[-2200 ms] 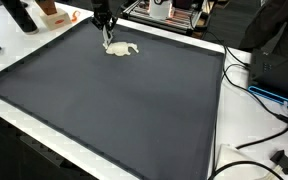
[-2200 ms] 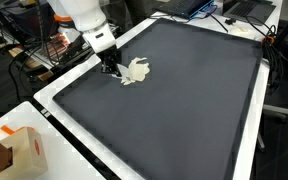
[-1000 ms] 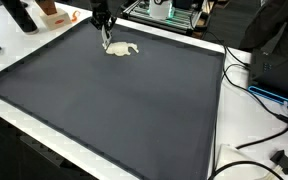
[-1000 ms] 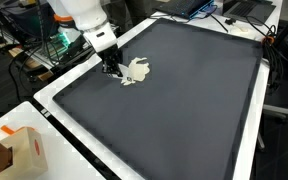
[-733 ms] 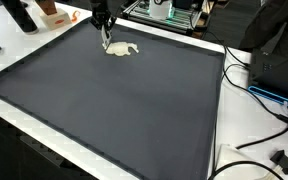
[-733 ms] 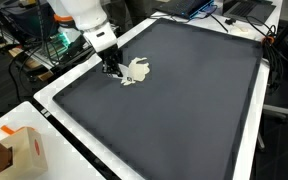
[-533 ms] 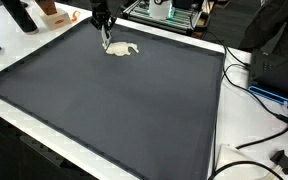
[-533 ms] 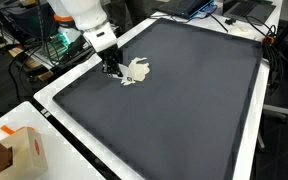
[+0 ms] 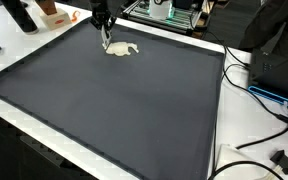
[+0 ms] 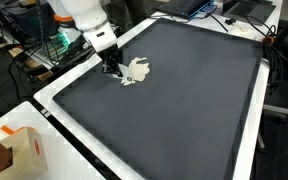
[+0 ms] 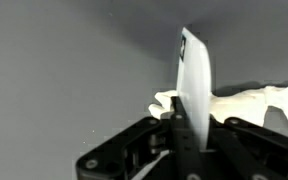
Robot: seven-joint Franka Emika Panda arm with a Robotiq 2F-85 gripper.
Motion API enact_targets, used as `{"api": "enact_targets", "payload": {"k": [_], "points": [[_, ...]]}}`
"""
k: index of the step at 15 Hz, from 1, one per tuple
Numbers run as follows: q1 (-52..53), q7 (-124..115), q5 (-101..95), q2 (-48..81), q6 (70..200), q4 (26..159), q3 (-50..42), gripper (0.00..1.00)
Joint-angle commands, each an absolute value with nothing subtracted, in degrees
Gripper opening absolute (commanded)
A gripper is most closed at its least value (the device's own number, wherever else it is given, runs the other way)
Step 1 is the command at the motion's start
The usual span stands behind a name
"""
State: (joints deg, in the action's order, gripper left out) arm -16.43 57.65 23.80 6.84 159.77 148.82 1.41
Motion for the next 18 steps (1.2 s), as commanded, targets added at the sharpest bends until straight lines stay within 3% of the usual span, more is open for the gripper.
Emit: {"api": "enact_targets", "payload": {"k": [1,17,18], "points": [[-16.4,57.6,23.8,6.8,159.8,148.8,1.4,0.04],[-14.9,54.6,19.5,0.5,159.5,152.2,1.1,0.01],[-16.4,57.6,23.8,6.9,159.8,148.6,1.4,0.04]]}}
